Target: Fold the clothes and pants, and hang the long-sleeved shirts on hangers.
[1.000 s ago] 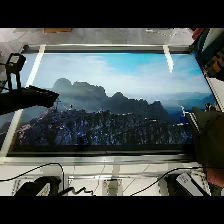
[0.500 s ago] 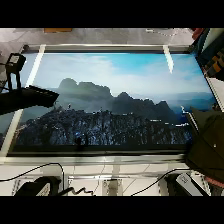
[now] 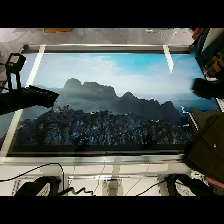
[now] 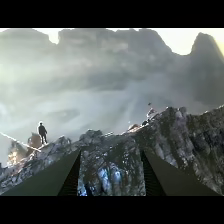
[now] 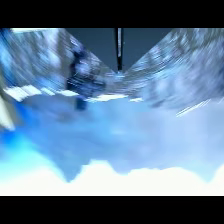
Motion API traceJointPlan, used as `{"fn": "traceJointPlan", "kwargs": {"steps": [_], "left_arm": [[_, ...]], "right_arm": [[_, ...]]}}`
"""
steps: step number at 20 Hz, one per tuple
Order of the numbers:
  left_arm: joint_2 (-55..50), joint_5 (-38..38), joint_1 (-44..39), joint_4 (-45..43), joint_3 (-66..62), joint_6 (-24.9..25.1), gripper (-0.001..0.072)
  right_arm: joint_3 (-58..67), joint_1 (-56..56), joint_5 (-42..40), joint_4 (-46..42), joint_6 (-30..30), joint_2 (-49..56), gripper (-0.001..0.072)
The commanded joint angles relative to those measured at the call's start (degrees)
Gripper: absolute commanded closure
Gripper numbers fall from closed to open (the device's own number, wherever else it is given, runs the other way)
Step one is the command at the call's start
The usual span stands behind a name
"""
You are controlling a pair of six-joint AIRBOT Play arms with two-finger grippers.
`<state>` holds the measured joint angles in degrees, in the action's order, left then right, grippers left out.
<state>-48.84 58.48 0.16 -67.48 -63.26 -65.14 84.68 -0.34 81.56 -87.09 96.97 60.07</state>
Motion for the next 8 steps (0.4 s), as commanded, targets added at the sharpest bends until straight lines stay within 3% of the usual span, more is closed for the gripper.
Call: {"fn": "traceJointPlan", "kwargs": {"steps": [1,4,8], "left_arm": [[-0.02,-0.02,0.00,0.00,-0.07,0.00,0.0293],[-0.02,-0.02,0.00,0.00,-0.07,0.00,0.0293],[-0.02,-0.02,0.00,0.00,-0.04,0.00,0.0293]], "right_arm": [[0.00,20.59,-3.48,-4.22,-8.50,0.00,0.0691],[0.00,28.98,-2.49,-6.34,-12.00,0.00,0.0692],[0.00,29.24,-2.56,-17.35,-4.63,0.00,0.0691]]}}
